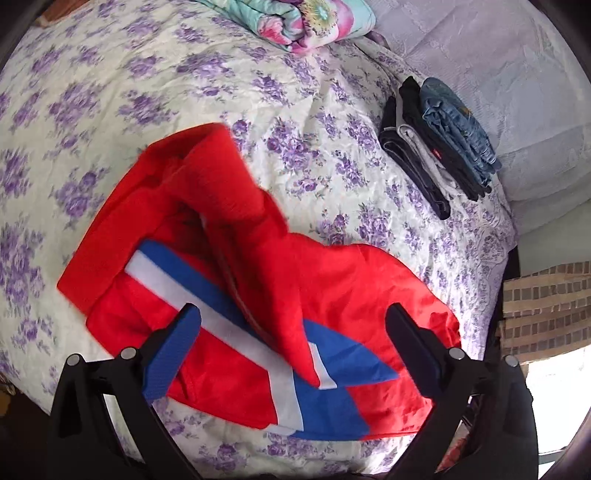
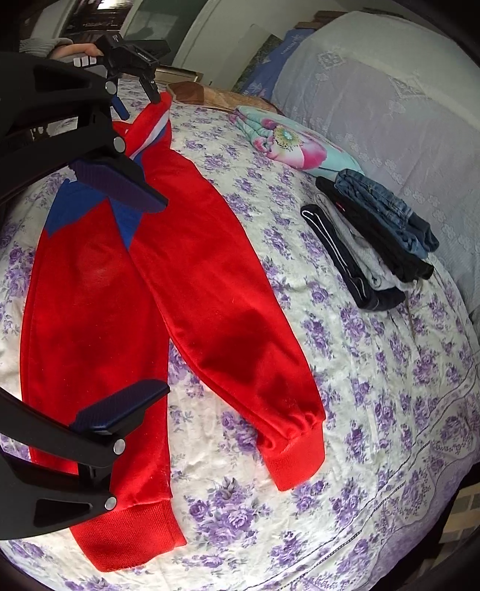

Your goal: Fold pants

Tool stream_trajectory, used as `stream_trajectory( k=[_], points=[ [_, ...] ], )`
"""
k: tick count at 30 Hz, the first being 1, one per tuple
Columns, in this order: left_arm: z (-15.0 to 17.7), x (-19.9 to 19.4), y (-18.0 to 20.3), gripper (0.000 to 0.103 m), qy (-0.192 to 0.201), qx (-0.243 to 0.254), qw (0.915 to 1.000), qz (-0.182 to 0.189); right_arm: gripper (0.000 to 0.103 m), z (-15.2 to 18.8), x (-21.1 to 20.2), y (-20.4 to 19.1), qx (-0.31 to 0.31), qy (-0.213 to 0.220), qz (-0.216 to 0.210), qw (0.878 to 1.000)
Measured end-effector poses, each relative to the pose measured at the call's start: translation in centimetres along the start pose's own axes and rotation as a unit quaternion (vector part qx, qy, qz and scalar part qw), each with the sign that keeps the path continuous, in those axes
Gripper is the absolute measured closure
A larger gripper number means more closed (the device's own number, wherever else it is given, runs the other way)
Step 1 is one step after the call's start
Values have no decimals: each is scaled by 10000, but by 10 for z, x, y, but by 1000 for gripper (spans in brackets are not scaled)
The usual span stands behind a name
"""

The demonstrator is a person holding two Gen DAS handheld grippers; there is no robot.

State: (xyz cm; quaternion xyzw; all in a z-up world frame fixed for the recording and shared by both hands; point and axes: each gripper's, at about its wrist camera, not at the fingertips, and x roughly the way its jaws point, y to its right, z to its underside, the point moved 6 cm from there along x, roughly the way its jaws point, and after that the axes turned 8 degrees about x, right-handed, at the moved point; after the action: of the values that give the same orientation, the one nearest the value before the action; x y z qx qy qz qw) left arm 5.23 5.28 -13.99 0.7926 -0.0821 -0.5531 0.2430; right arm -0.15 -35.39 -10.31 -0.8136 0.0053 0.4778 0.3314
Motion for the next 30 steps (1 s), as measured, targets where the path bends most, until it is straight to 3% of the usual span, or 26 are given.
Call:
stream_trajectory(
  k=[1,2,4,8,10,13,16,17,18,23,27,30],
  points=[
    [-7,8,0,8,-54,1,9999,-95,11,-4,-1,4,77,31,-2,10000],
    [-12,14,-2,30,-67,-35,9999,-86,11,-7,-2,10,149,60,13,9999],
    [-17,25,-9,63,-219,-190,9996,-31,11,-12,-4,24,325,127,34,9994],
    [-25,25,-20,79,-207,-423,9986,249,12,-33,-5,66,1311,310,-330,9903],
    [-30,20,-24,83,-116,-482,9982,350,15,-45,-2,84,1944,417,-658,9778],
    [-39,12,-27,87,29,-603,9972,438,31,-59,20,102,2590,303,-1079,9594],
    [-46,2,-29,90,215,-715,9958,525,60,-66,50,109,3010,56,-1310,9446],
    [-48,-2,-29,91,255,-749,9954,546,85,-69,56,107,3022,3,-1398,9429],
    [-50,-5,-29,91,297,-796,9947,574,96,-70,59,105,2985,-3,-1403,9441],
    [-48,-32,-37,91,493,-962,9915,721,97,-68,16,88,2353,88,-1406,9617],
    [-38,-54,-37,91,448,-1117,9882,947,97,-51,-48,79,2309,-105,-1502,9612],
    [-49,-55,-31,91,382,-1065,9885,1008,97,-53,-69,77,2397,-114,-1480,9594]
  ],
)
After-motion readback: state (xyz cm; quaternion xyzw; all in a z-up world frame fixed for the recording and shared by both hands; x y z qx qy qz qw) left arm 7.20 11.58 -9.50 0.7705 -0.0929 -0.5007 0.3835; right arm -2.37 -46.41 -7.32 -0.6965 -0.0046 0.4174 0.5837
